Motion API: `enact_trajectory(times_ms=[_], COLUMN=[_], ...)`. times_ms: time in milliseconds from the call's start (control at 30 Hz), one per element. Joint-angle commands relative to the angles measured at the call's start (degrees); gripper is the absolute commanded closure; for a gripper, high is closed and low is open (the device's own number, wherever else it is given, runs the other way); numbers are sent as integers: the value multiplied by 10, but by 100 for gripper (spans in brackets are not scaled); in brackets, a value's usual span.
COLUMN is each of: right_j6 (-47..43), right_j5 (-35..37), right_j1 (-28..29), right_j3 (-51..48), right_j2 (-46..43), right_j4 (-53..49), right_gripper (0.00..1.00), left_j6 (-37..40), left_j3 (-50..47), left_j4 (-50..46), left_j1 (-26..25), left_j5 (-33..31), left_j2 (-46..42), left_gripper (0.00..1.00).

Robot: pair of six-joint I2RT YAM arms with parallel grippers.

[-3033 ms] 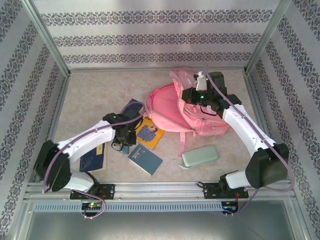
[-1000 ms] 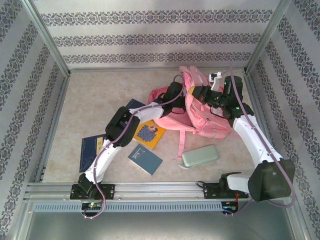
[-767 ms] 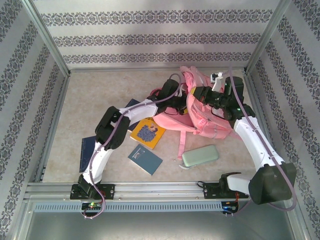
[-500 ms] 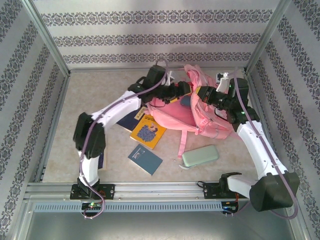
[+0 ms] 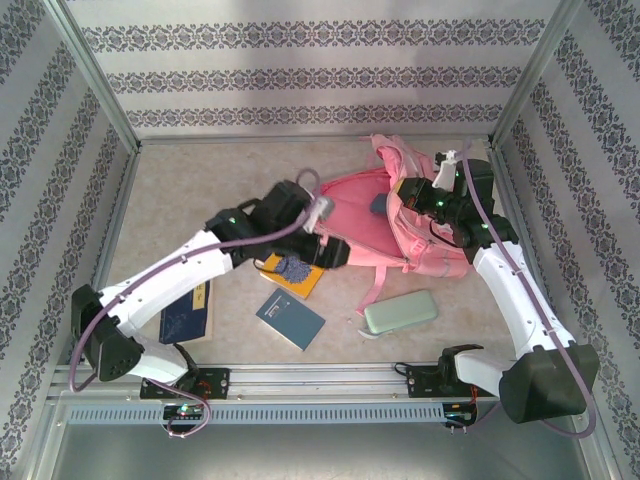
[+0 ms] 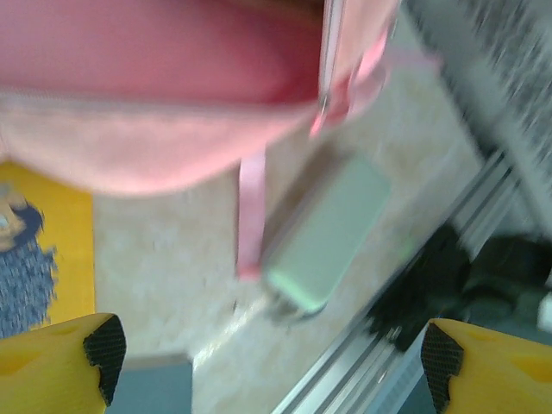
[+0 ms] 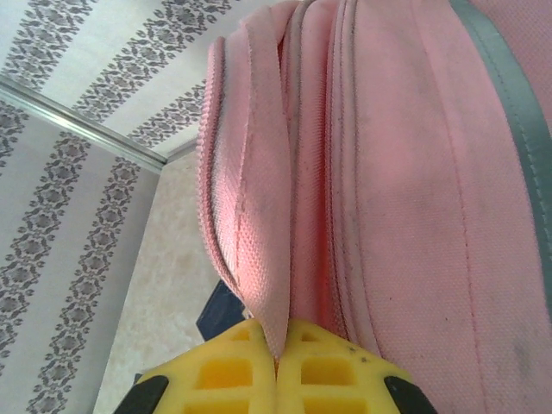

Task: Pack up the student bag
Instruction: Place the book in the student bag, then pick up the personal item from the bottom-right of the table.

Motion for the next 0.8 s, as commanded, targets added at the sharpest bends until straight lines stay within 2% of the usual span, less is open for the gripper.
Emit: enact_trajectory(times_ms=[0,167,267,500,767], right_j6=[-11,10,14,12,14], right_j5=[80,63,57,52,47], right_j1=[-13,-37,-43,-55,-61], right_j3=[15,18,14,10,-3], right_j2=[-1,13,13,-1,-13], right_j4=[-28,-32,-36,-49,-47], right_gripper=[100,100,100,100,100], left_j6=[79,138,151,174,178], left_j3=[-27,30,87,204,267], left_j4=[-22,-16,-19,-43,-73], left_j1=[-48,-146,-182,-230,-251], left_j5=[-52,-140,-168,-199,-196], left_j2=[17,140,219,347,408], left_gripper=[9,3,0,0,0])
